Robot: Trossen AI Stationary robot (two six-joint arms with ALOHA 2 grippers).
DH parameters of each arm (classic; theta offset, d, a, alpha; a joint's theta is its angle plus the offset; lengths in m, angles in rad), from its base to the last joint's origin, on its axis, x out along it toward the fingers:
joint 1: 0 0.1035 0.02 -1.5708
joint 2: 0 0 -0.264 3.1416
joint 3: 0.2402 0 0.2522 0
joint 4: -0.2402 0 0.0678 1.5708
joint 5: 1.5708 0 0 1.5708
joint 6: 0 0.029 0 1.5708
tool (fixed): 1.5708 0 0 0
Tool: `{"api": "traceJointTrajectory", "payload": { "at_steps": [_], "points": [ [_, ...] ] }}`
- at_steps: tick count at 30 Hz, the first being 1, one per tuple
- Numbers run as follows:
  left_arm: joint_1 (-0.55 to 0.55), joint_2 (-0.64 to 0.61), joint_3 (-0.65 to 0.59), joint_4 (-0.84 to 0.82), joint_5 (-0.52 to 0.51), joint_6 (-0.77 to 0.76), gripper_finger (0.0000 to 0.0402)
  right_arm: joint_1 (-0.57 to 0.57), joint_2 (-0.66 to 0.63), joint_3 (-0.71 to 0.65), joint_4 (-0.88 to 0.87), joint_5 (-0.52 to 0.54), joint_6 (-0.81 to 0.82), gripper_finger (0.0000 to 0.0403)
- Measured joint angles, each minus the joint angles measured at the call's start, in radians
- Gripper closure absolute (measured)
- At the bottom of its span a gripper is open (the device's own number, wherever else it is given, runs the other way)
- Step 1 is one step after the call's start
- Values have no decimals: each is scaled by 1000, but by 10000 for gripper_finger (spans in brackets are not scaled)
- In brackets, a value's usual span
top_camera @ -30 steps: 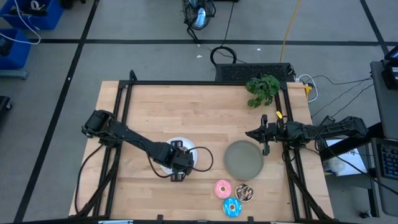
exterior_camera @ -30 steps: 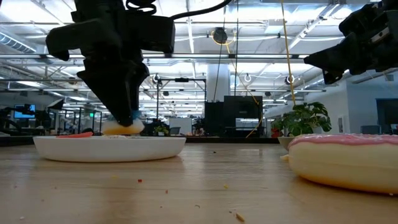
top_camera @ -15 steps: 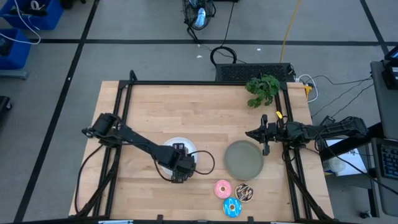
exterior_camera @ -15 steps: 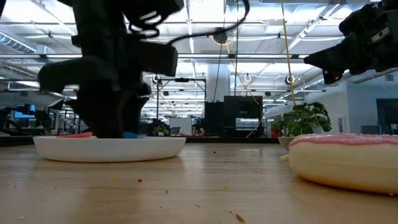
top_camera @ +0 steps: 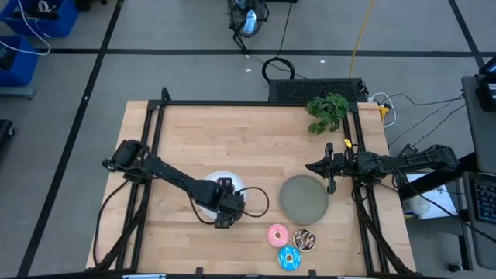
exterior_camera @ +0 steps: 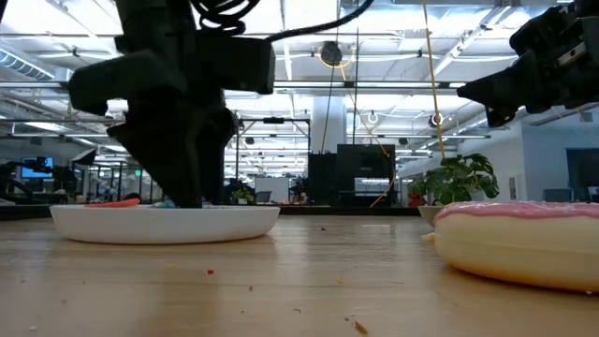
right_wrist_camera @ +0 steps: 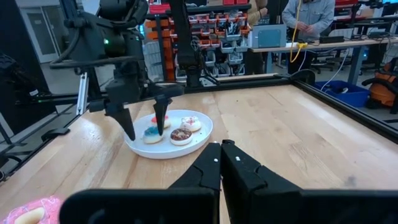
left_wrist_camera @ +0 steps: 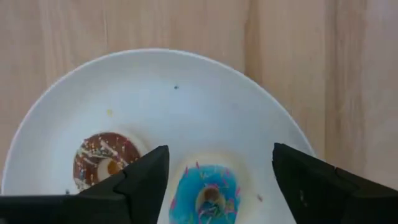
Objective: Pick & Place donuts
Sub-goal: Put the large pink donut on the gray plate
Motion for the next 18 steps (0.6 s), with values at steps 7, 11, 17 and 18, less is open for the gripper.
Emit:
{"api": "traceJointTrajectory", "payload": {
  "at_steps": [7,11,17,18],
  "points": [
    [0,1,-1,-21,-5,3,89,0,0,0,0,0,0,403],
    [0,-2,26,-55,-5,26,81,0,0,0,0,0,0,403],
    [-4,-27,139,-145,-8,14,92,0,0,0,0,0,0,403],
    [-6,-29,156,-157,-10,14,100,0,0,0,0,0,0,403]
  ]
}}
